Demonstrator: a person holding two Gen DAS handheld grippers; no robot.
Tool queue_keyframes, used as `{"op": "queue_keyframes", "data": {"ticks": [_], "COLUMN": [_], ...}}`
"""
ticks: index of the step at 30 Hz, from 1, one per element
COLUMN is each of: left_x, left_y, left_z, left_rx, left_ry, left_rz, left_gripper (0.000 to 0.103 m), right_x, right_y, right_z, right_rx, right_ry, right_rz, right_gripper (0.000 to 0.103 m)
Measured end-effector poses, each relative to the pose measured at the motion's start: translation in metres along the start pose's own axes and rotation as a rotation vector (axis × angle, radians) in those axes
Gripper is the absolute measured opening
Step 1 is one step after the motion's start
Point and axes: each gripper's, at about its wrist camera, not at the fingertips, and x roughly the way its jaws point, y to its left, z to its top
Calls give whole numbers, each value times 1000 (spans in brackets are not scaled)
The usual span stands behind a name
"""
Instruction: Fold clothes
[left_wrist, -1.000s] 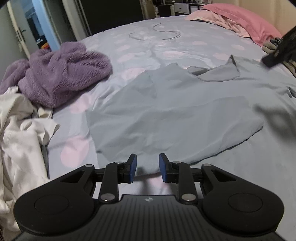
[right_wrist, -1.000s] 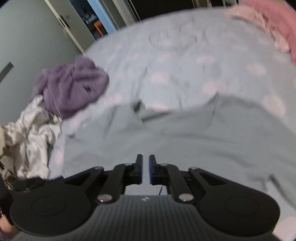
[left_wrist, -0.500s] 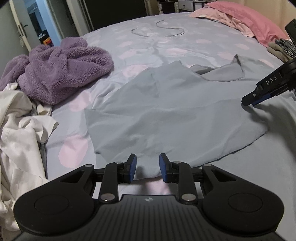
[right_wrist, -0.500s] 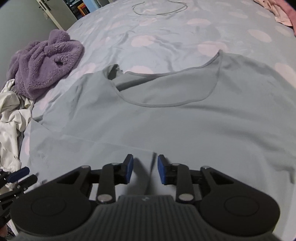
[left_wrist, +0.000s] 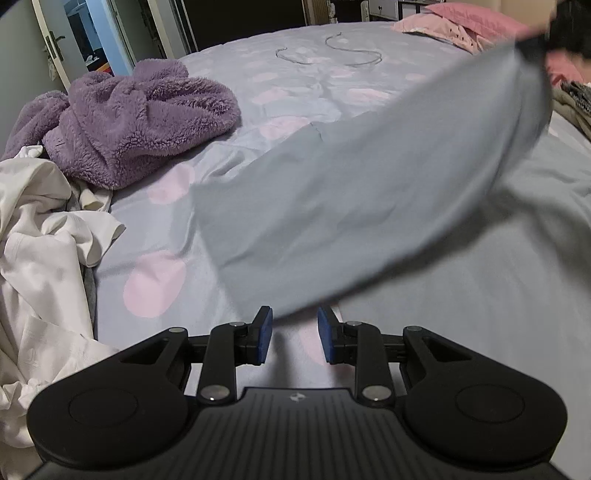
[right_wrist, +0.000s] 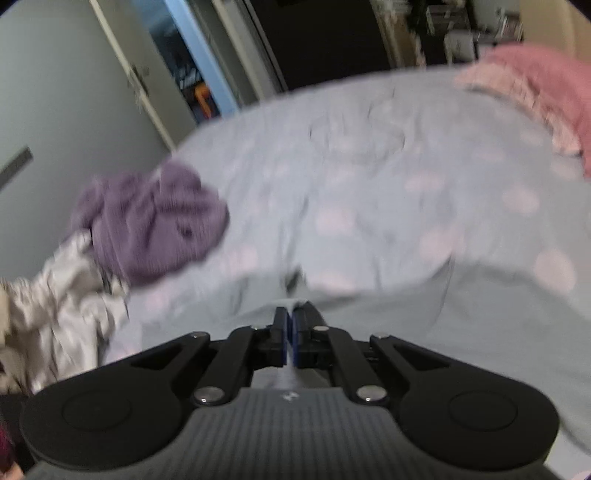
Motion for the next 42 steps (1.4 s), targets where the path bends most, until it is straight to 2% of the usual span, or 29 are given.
{"op": "queue_keyframes", "data": {"ticks": [5, 12, 22, 29, 31, 32, 38, 42], "left_x": [5, 15, 39, 47, 47, 46, 42, 48], "left_y": [2, 1, -2, -12, -14, -15, -9, -3], "left_z": [-2, 10, 28, 46, 50, 51, 46, 39], "left_rx": [-20, -42, -71, -45, -34, -26, 8, 4], "left_ry": [6, -16, -44, -91, -107, -107, -98, -80], "left_rz": [-35, -84, -93, -82, -76, -66, -1, -8], "left_gripper": [25, 25, 25, 25, 17, 4, 2, 2], "right_x": [-37, -66, -74, -58, -55, -54, -35, -13], "right_y": [-14, -59, -103, -135, -140, -142, -160, -178], "right_z": [26, 35, 29, 21, 18, 17, 11, 1], "right_rx": [17, 118, 180, 229, 235, 238, 272, 304], "right_ry": [-114, -152, -173, -100, -90, -85, -43, -3], "right_rz": [-45, -90, -175, -219, -227, -231, -273, -309], "right_gripper": [3, 3, 3, 3, 3, 3, 3, 3]}}
